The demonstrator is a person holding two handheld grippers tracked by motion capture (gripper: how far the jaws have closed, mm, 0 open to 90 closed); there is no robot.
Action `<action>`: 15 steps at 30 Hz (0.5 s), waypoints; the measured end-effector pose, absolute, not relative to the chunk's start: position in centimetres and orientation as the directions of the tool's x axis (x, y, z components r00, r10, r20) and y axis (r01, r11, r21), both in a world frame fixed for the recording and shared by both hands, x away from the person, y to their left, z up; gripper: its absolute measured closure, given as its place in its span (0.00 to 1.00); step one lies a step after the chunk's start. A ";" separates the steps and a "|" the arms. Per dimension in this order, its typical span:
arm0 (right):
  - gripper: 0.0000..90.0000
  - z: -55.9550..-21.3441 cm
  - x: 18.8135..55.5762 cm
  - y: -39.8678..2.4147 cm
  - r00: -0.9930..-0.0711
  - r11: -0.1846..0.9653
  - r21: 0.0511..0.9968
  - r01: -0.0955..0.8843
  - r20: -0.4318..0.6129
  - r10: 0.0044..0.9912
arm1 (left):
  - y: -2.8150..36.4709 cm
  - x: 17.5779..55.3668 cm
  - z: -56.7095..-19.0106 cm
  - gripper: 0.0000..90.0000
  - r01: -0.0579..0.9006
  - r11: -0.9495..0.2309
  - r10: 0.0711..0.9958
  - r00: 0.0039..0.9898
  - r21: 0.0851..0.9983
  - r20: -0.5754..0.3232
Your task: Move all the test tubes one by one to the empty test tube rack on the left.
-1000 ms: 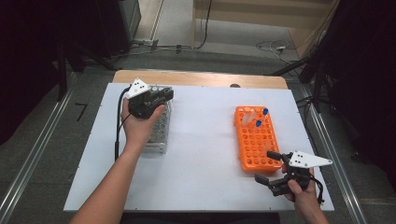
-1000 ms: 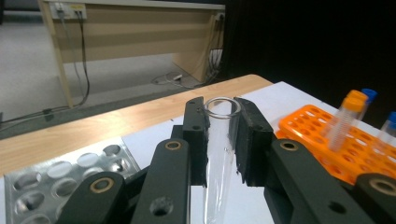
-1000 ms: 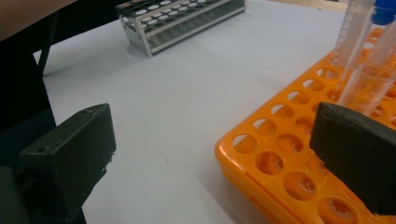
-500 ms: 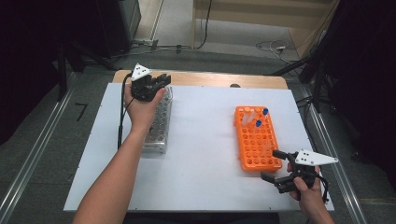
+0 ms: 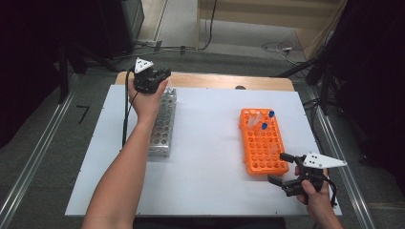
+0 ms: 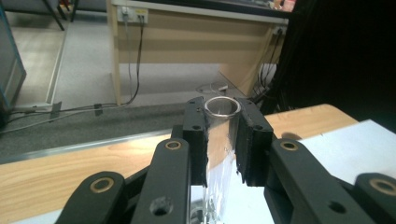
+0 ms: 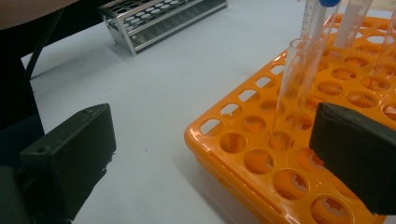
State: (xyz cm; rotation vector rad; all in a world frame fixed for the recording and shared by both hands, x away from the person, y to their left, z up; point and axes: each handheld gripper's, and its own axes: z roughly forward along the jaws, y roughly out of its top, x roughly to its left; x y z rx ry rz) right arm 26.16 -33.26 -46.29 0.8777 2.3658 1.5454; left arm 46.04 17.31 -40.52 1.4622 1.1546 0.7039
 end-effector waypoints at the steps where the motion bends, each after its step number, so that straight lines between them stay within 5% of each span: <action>1: 0.00 -46.3 26.1 -33.3 -0.808 0.284 0.882 0.377 0.164 0.566 | 17.2 46.3 -40.6 0.85 0.281 0.059 0.923 0.350 0.958 -0.160; 15: 0.00 -46.3 26.1 -33.6 -0.803 0.276 0.884 0.377 0.164 0.573 | 15.7 47.3 -42.2 0.85 0.345 -0.047 0.946 0.317 0.937 -0.069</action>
